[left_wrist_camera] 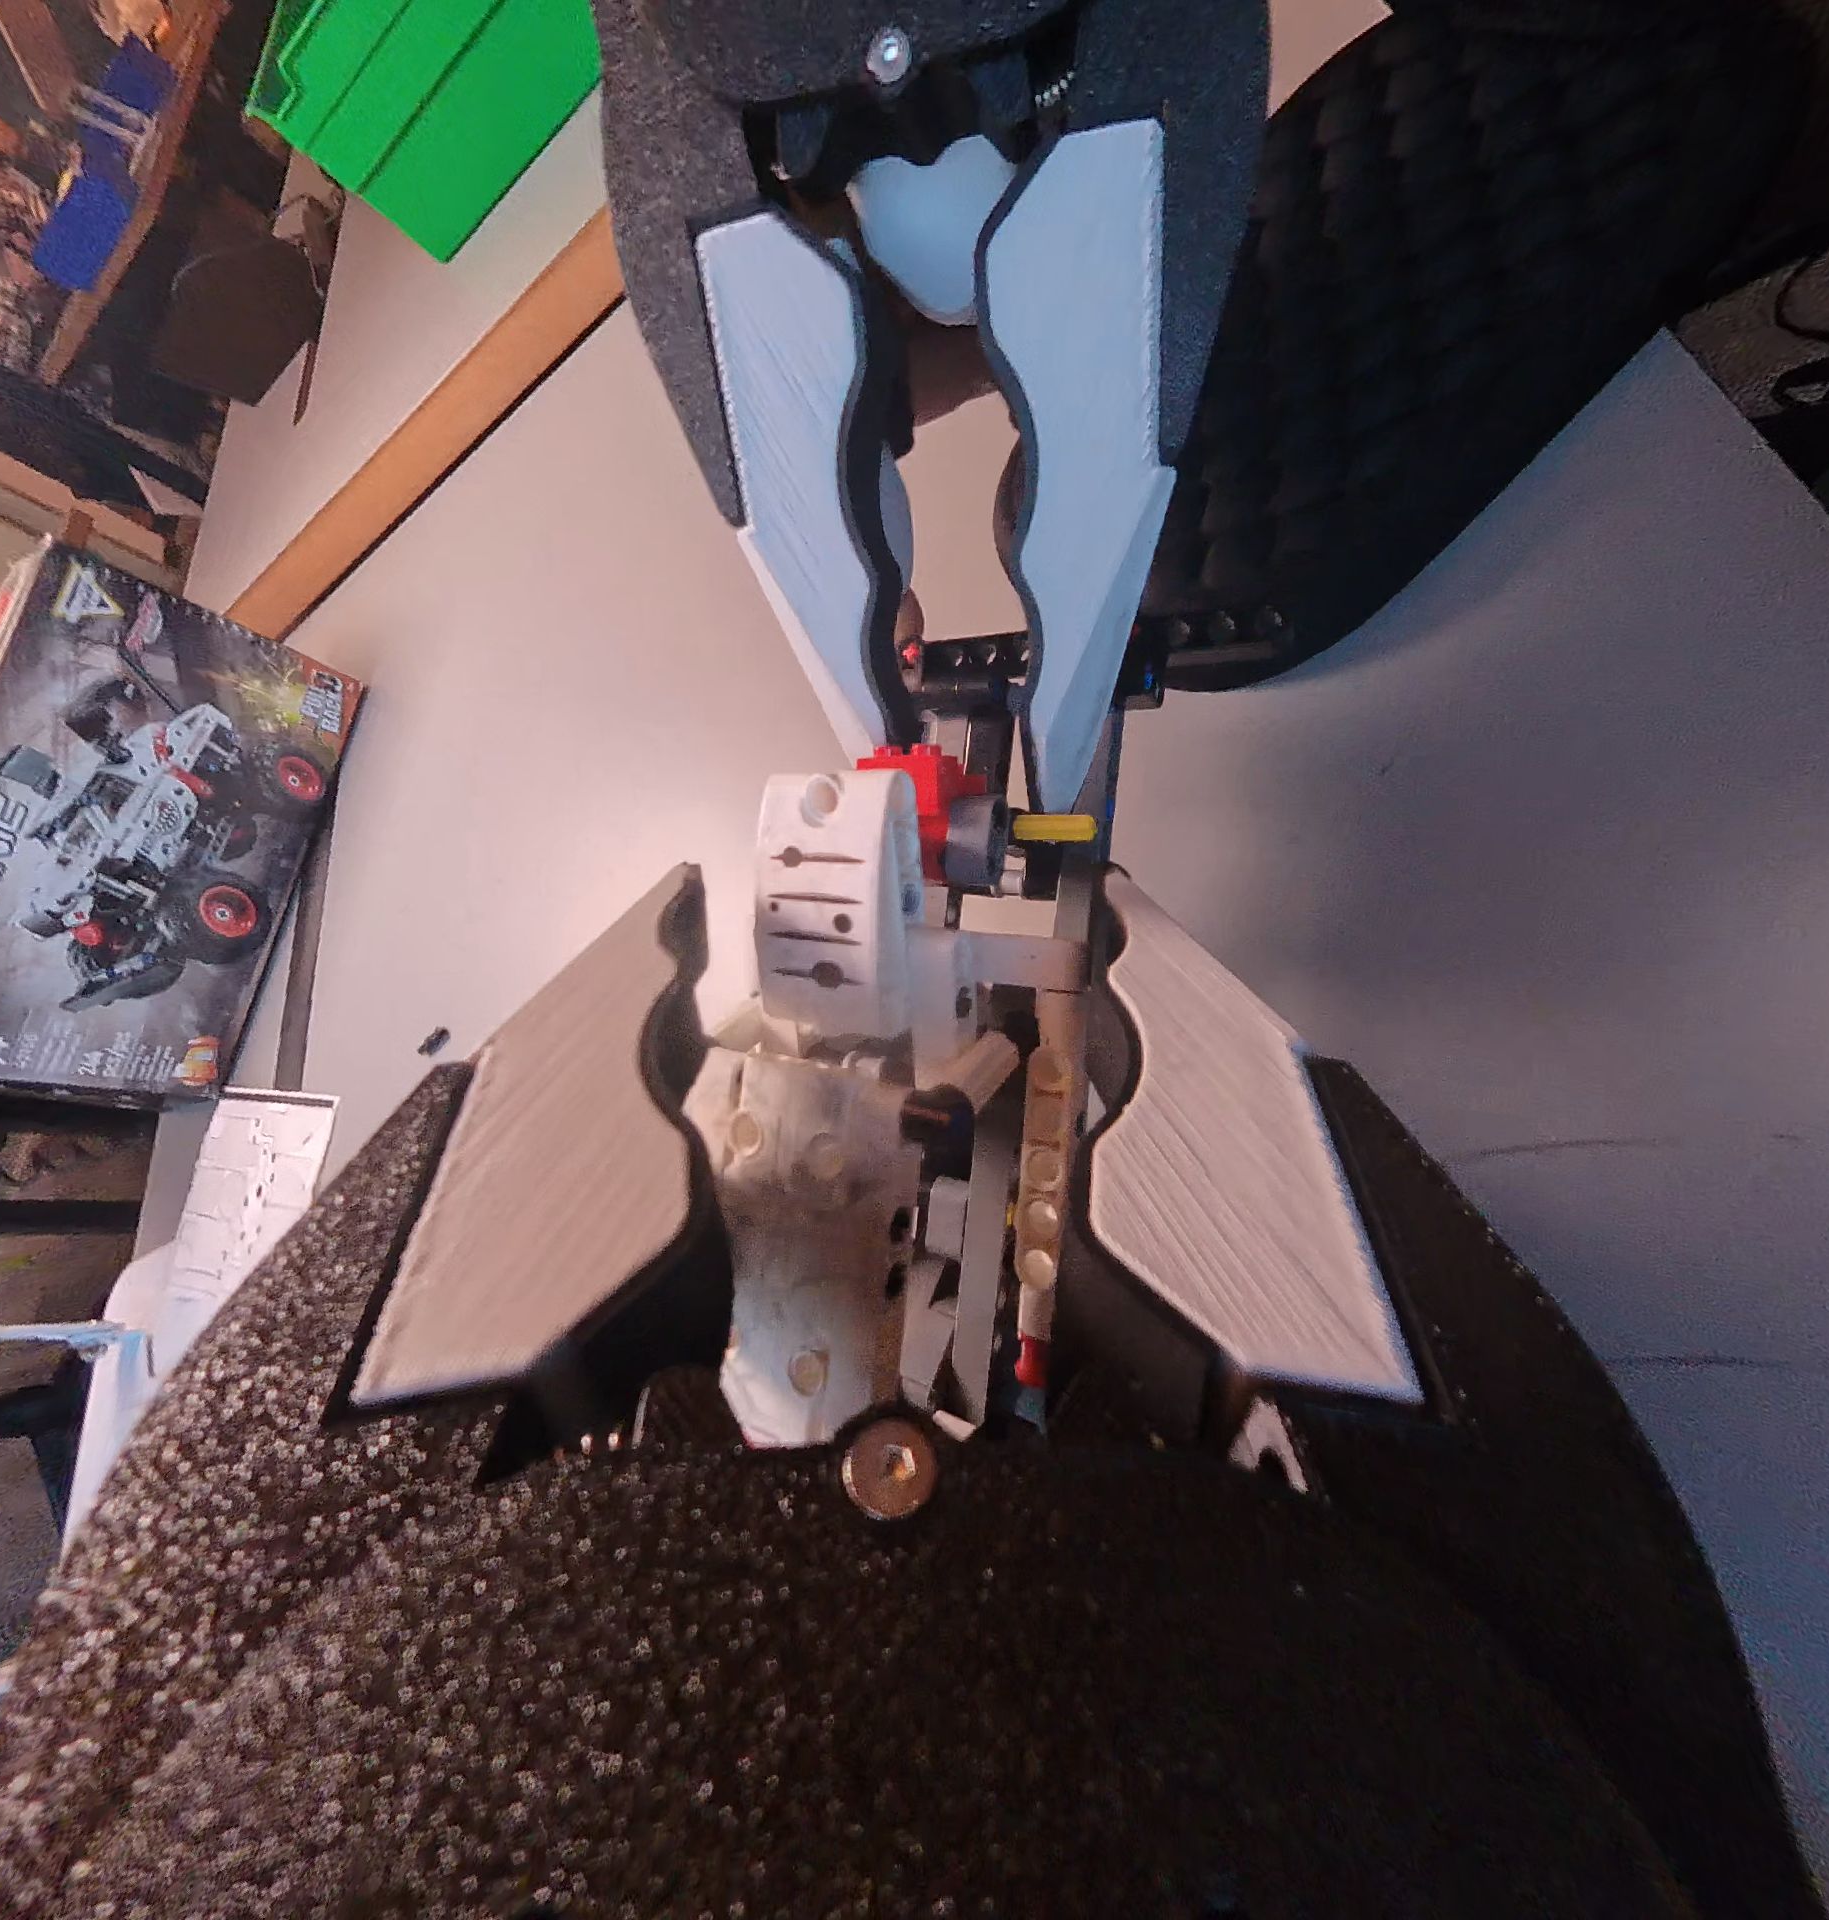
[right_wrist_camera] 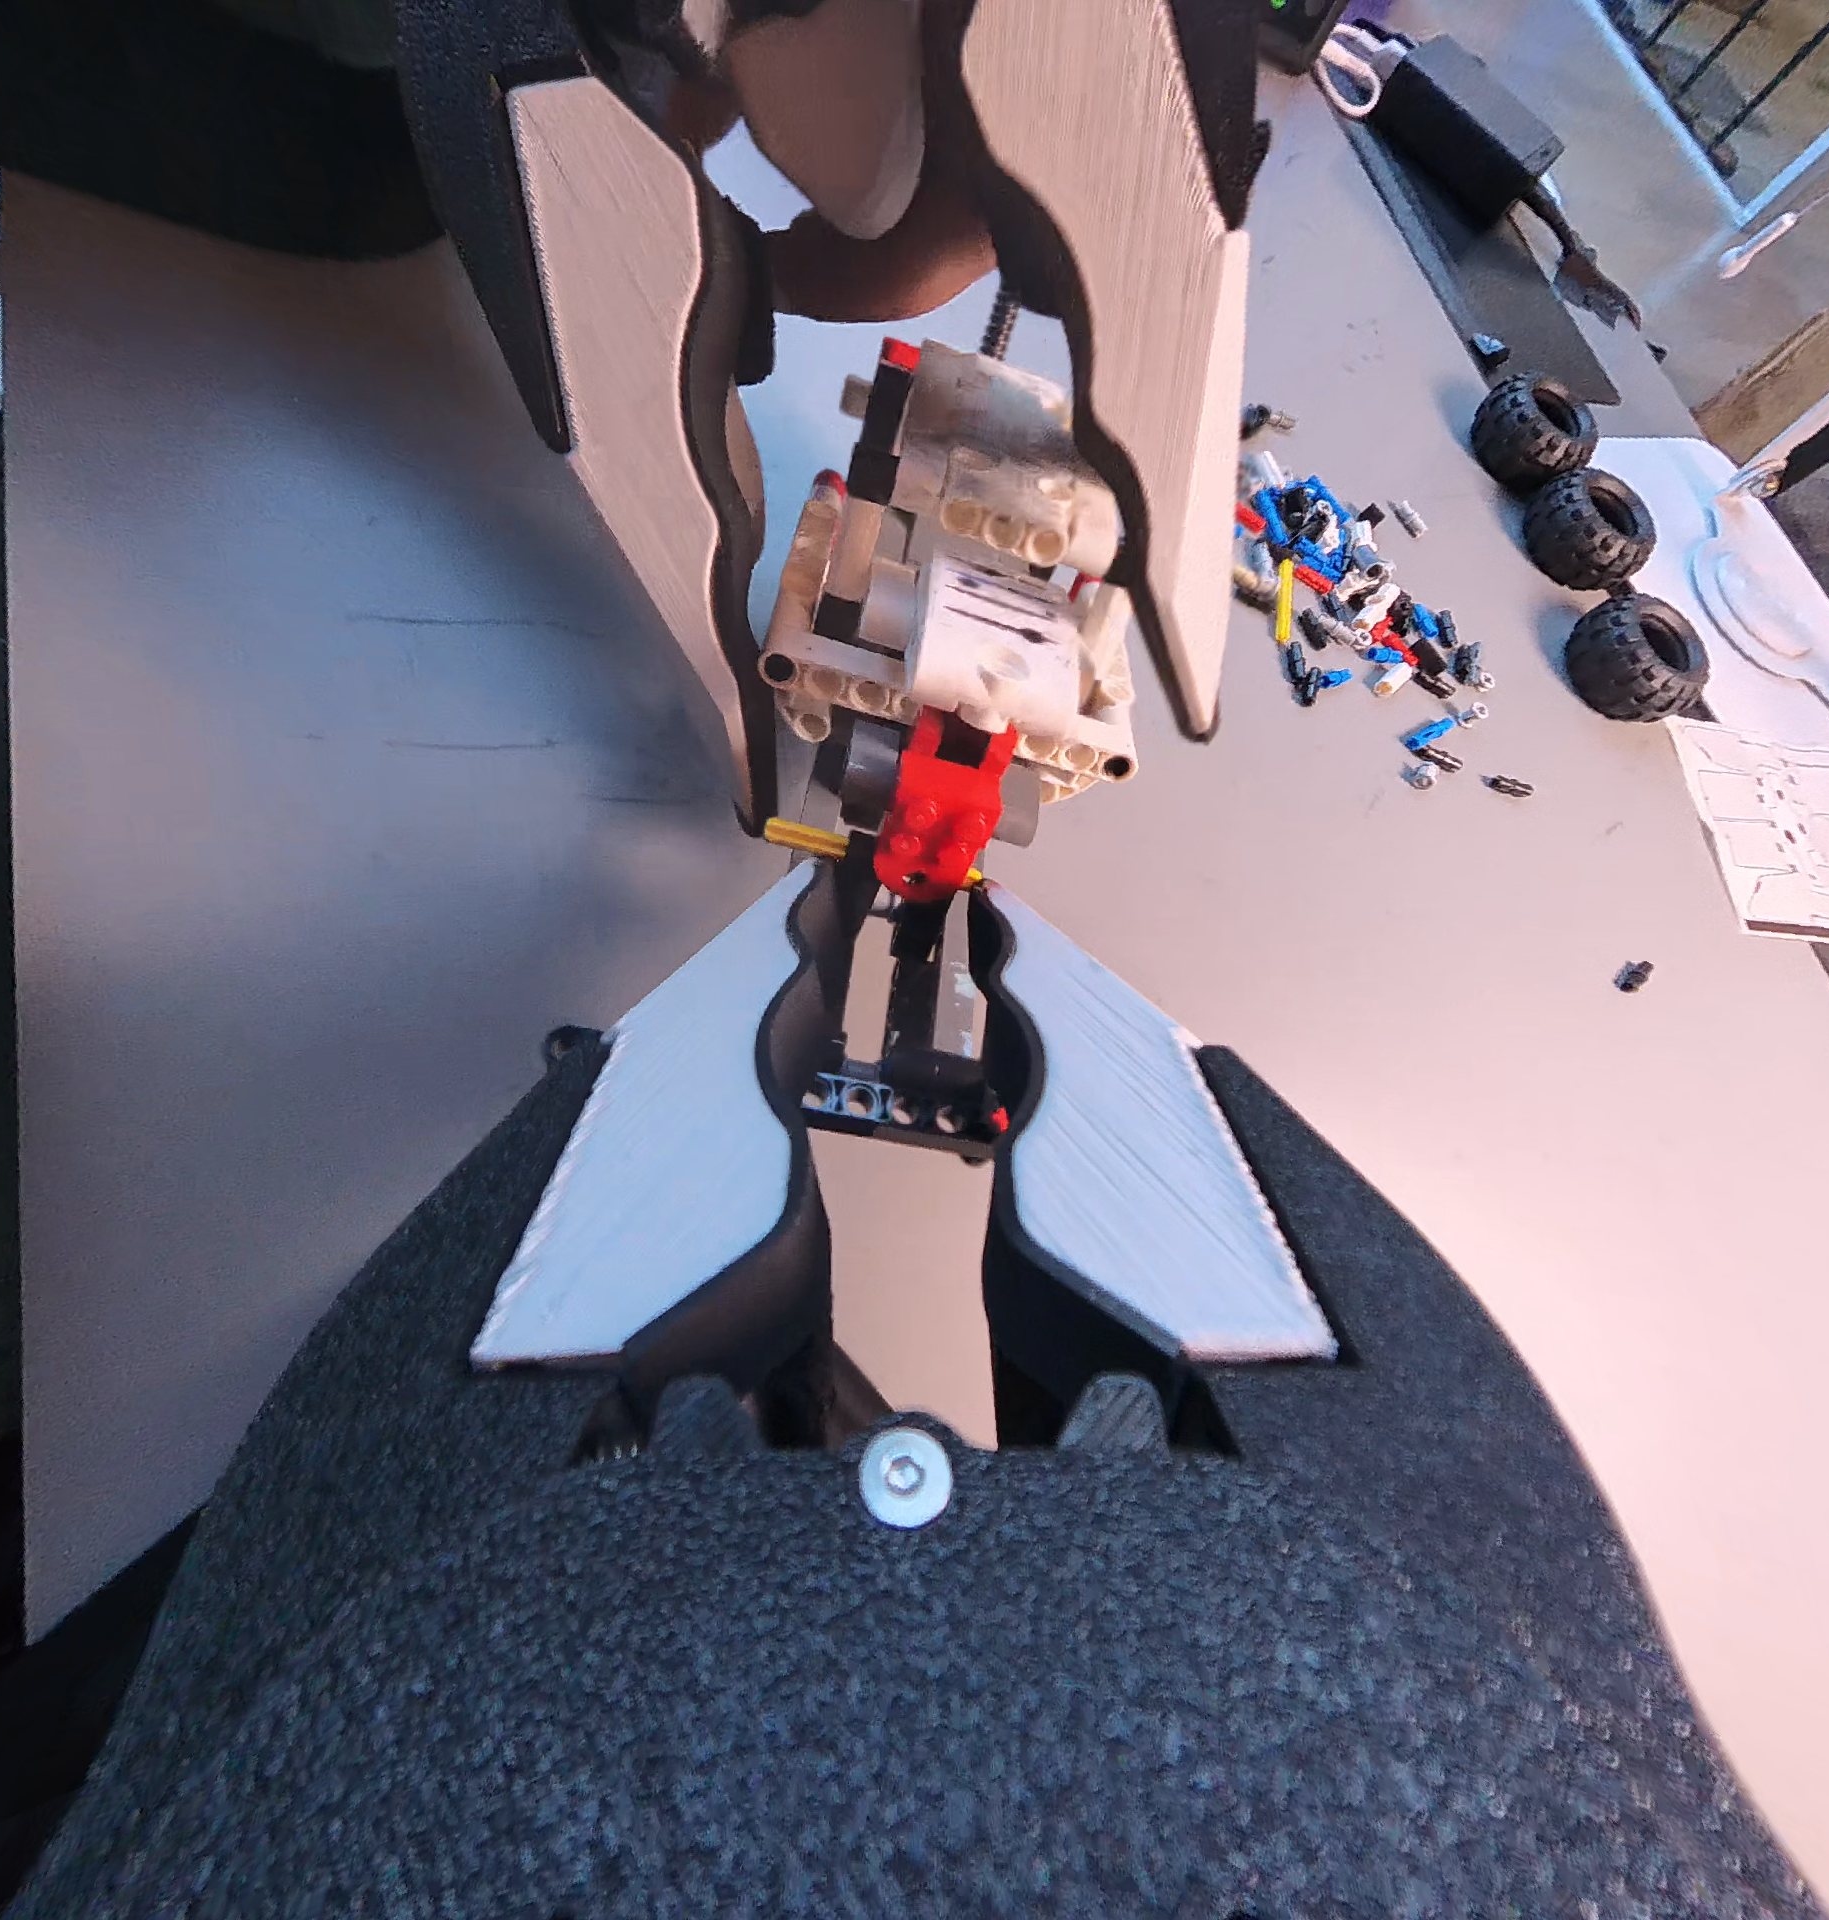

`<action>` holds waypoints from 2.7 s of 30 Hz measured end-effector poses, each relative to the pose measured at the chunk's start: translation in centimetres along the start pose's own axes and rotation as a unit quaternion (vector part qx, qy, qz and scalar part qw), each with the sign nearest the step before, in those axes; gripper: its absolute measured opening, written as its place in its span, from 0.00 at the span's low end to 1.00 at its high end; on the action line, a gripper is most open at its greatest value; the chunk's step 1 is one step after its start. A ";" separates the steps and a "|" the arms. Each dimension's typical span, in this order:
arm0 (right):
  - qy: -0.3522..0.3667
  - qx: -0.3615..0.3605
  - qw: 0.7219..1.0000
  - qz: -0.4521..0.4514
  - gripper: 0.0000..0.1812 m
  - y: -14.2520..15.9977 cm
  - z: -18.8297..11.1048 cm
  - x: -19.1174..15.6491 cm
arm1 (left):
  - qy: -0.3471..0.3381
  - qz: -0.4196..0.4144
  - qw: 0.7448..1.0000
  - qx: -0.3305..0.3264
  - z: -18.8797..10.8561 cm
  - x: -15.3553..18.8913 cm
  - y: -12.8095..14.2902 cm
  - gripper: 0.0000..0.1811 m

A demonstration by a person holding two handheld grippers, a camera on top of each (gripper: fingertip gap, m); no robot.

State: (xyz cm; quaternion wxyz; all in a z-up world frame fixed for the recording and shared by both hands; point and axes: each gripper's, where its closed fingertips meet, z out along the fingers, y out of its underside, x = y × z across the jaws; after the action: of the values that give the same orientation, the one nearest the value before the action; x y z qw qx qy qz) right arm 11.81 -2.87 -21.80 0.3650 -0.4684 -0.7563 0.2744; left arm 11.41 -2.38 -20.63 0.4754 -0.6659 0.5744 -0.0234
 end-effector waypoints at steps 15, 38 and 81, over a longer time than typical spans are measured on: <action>0.077 0.051 0.987 -0.132 0.14 -1.1 -0.3 -0.6 | 0.025 -0.017 0.992 -0.126 -0.4 1.5 4.0 0.48; 0.106 -0.024 0.961 -0.253 0.15 -0.7 0.1 -0.6 | -0.006 0.015 0.996 -0.086 -0.2 1.3 3.6 0.48; 0.043 -0.012 0.965 -0.260 0.08 0.5 0.3 -2.9 | 0.055 0.070 0.991 -0.104 0.5 2.8 3.9 0.50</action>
State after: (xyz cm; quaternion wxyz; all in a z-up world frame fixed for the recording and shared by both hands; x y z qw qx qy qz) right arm 12.69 -5.30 -23.20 0.4506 -0.2717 -0.8386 0.1408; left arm 9.79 -3.87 -24.91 0.3722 -0.6676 0.6439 0.0329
